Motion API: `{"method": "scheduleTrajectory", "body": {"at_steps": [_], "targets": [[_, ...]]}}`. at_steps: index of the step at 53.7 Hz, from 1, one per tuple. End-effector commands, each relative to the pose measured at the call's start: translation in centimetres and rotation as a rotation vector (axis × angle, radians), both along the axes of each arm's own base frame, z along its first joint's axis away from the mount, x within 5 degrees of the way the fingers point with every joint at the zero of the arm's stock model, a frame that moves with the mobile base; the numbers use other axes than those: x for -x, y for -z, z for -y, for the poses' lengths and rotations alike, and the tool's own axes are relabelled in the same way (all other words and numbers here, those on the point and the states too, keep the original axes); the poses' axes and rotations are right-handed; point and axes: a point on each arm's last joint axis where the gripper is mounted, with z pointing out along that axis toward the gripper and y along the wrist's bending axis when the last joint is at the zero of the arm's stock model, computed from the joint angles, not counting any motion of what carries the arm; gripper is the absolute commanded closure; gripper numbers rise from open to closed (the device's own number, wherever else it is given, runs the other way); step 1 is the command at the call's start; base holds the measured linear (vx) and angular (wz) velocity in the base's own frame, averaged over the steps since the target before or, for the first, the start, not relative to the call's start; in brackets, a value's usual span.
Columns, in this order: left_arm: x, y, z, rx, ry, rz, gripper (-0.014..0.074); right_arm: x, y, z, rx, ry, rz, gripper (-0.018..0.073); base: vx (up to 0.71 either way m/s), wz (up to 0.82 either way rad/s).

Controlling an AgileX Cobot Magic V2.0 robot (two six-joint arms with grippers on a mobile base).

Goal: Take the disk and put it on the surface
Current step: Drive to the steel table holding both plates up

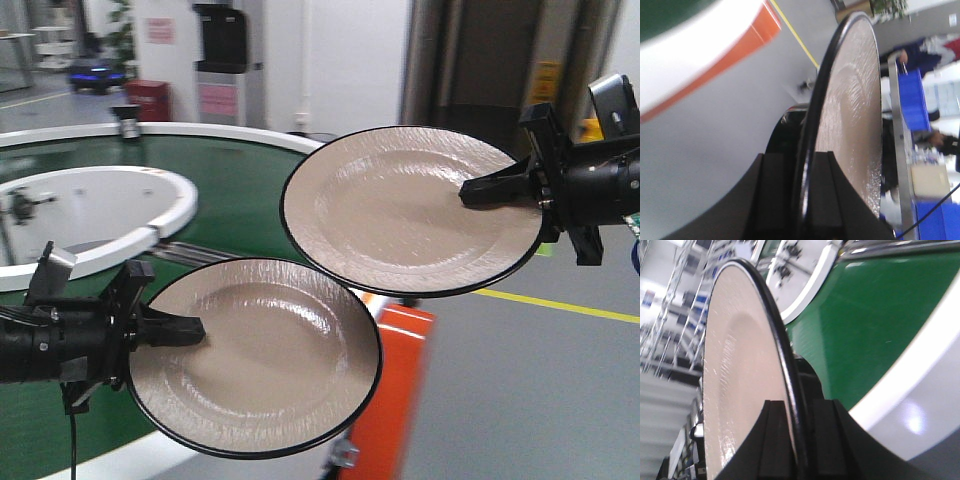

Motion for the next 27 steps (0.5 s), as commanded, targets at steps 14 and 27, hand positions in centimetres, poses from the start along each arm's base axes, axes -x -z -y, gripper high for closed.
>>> {"method": "scheduleTrajectory", "body": {"at_steps": [14,27], "targets": [[0.7,-3.27,0.41,0.128,-0.007,0.061,0.0598,1.69,-4.16,-0.18,-0.121,0.029,0.123,0.0567,-0.12,-0.65],[0.7,-3.27,0.41,0.128,-0.007,0.061,0.0598,1.69,-4.16,-0.18,-0.121,0.029,0.123,0.0567,-0.04,-0.48]]}}
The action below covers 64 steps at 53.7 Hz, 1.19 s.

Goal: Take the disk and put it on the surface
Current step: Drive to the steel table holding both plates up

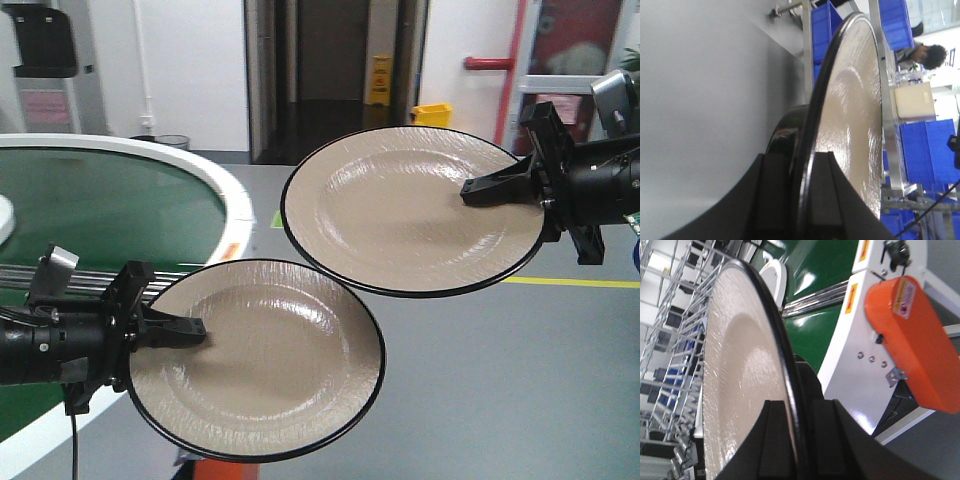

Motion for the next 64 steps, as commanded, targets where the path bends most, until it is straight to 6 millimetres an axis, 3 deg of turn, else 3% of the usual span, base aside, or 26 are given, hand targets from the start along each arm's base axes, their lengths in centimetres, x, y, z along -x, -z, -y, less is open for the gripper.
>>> {"method": "scheduleTrajectory", "body": {"at_steps": [1,64], "targets": [[0.66,-3.27,0.38,0.126,-0.013,0.062,0.0598,1.7,-4.16,-0.22,-0.121,0.028,0.124,0.0567,0.02,-0.38],[0.66,-3.27,0.38,0.126,-0.013,0.062,0.0598,1.7,-4.15,-0.22,-0.118,0.027,0.125,0.0567,0.17,-0.39]]}}
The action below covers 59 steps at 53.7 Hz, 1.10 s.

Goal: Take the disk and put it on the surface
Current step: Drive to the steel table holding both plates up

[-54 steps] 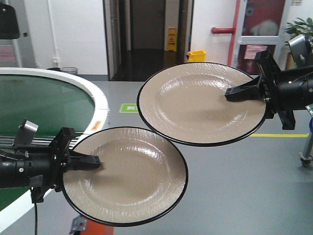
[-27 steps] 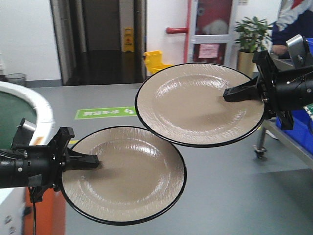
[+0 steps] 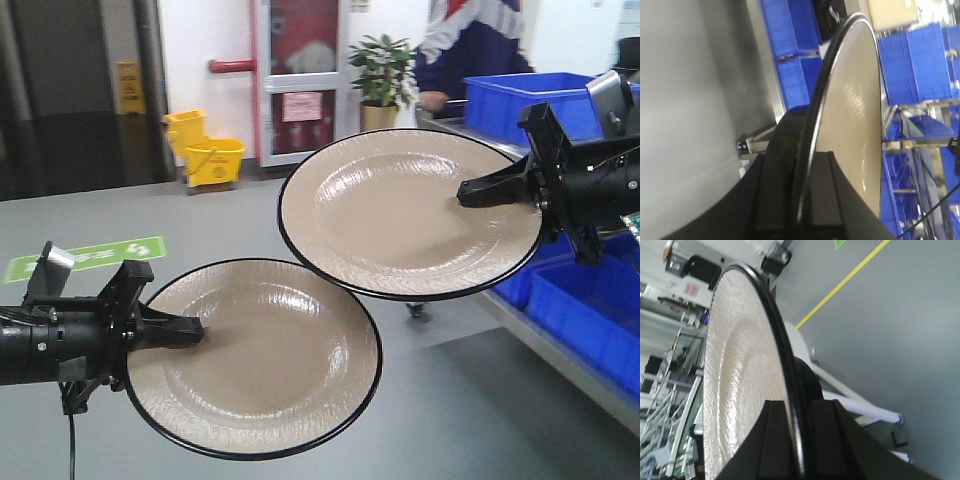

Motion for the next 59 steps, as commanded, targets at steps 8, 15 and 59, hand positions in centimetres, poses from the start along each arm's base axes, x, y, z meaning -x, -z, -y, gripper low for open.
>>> {"method": "scheduleTrajectory", "body": {"at_steps": [8,15,59], "targets": [[0.68,-3.27,0.4,0.127,-0.01,0.061,0.0598,1.67,-4.16,-0.17,-0.119,0.031,0.125,0.0567,0.29,-0.42],[0.68,-3.27,0.4,0.127,-0.01,0.061,0.0598,1.67,-4.16,-0.17,-0.119,0.031,0.125,0.0567,0.31,-0.34],[0.68,-3.27,0.4,0.127,-0.01,0.061,0.0598,1.7,-4.14,-0.19,-0.119,0.027,0.124,0.0567,0.38,0.09]]}}
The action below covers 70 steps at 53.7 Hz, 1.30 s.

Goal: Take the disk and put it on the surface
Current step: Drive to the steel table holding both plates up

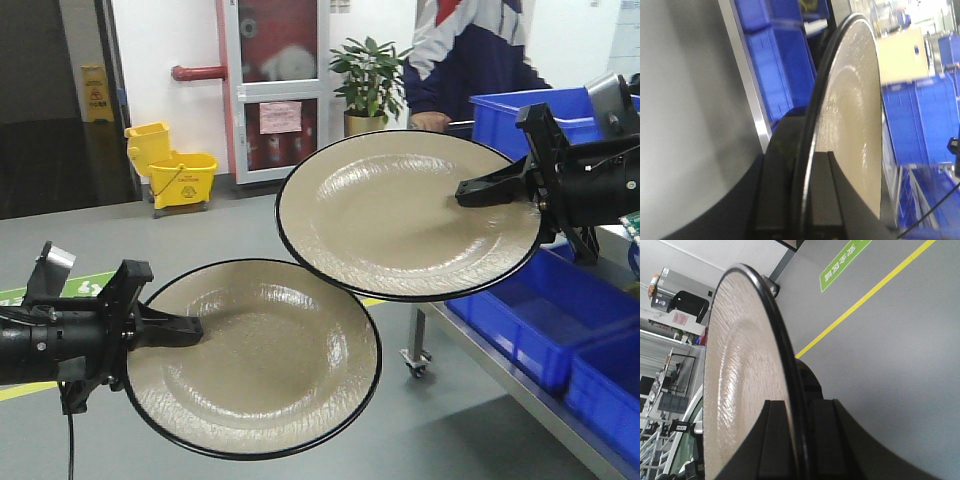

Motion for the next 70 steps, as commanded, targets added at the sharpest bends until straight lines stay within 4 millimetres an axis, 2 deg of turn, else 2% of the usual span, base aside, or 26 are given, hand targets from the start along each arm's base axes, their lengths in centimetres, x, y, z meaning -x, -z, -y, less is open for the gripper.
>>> {"method": "scheduleTrajectory", "body": {"at_steps": [1,17,31,70], "targets": [[0.67,-3.27,0.39,0.127,-0.011,0.061,0.0598,1.69,-4.15,-0.18,-0.119,0.029,0.124,0.0567,0.41,0.2],[0.67,-3.27,0.39,0.127,-0.011,0.061,0.0598,1.68,-4.15,-0.18,-0.12,0.03,0.124,0.0567,0.4,0.07],[0.67,-3.27,0.39,0.127,-0.011,0.061,0.0598,1.68,-4.15,-0.18,-0.12,0.03,0.124,0.0567,0.39,-0.26],[0.64,-3.27,0.34,0.126,-0.014,0.062,0.0598,1.69,-4.15,-0.18,-0.119,0.029,0.124,0.0567,0.34,-0.76]]}}
